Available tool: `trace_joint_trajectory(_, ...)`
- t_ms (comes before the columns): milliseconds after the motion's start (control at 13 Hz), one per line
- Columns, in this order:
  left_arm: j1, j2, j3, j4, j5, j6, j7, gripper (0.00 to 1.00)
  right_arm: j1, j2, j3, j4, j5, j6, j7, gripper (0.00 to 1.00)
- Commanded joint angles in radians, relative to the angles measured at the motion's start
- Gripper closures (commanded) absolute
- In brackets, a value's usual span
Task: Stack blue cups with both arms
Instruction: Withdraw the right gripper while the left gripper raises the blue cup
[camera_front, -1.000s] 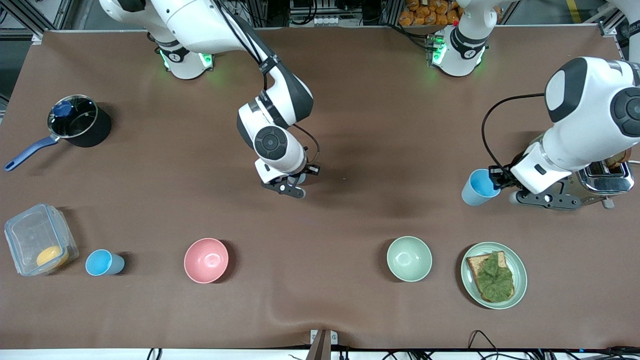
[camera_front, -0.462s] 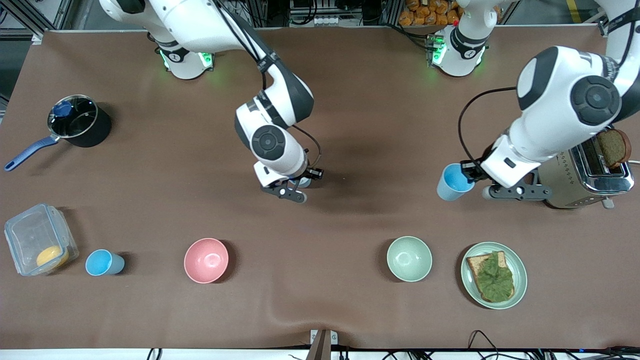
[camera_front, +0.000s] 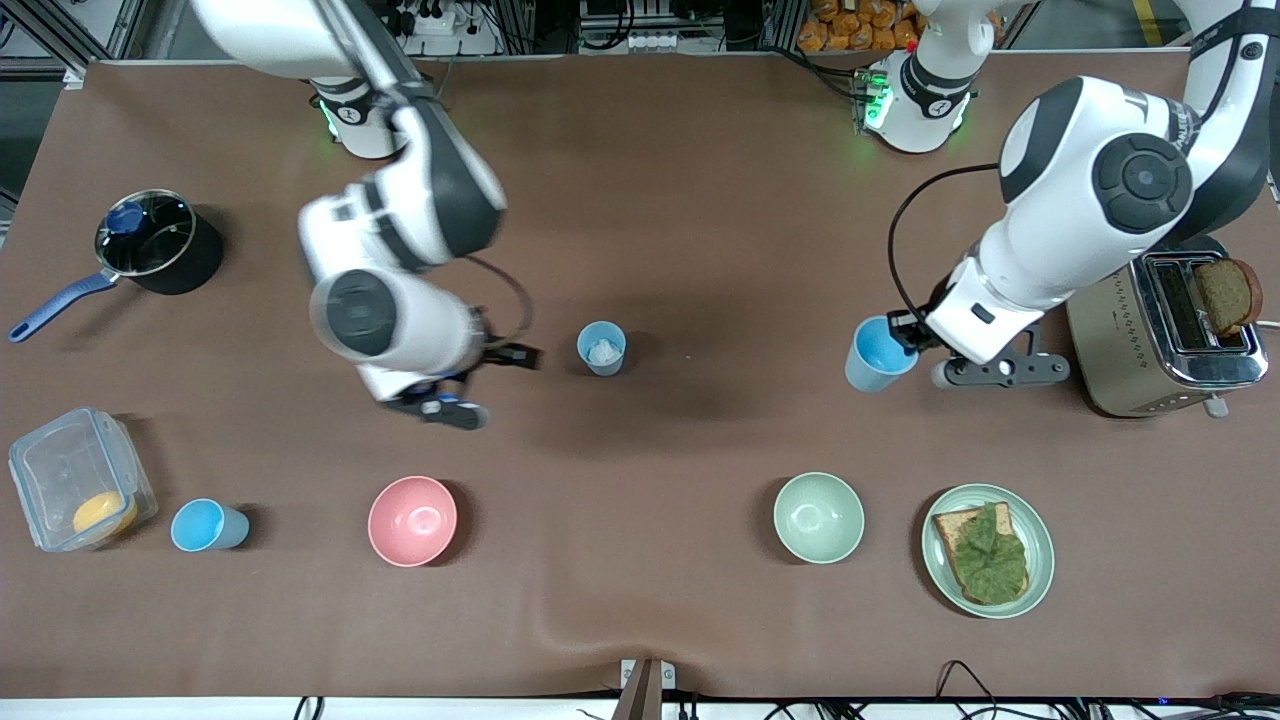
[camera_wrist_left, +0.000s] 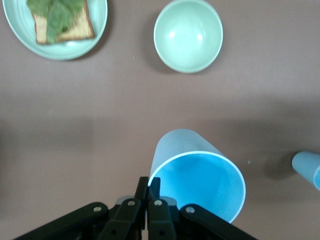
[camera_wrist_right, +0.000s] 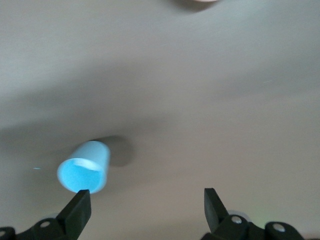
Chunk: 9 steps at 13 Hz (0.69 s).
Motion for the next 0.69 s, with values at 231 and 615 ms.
trace_joint_trajectory(231, 0.022, -0.086, -0.076, 0.030, -0.111, -0.152, -0.075, 1.00, -0.245, -0.102, 0.015, -0.025, -0.101, -0.192, -0.341, 0.00)
trace_joint_trajectory(615, 0.045, -0.091, -0.080, 0.068, -0.147, -0.179, -0.066, 1.00, -0.350, -0.308, 0.018, -0.181, -0.183, -0.115, -0.444, 0.00)
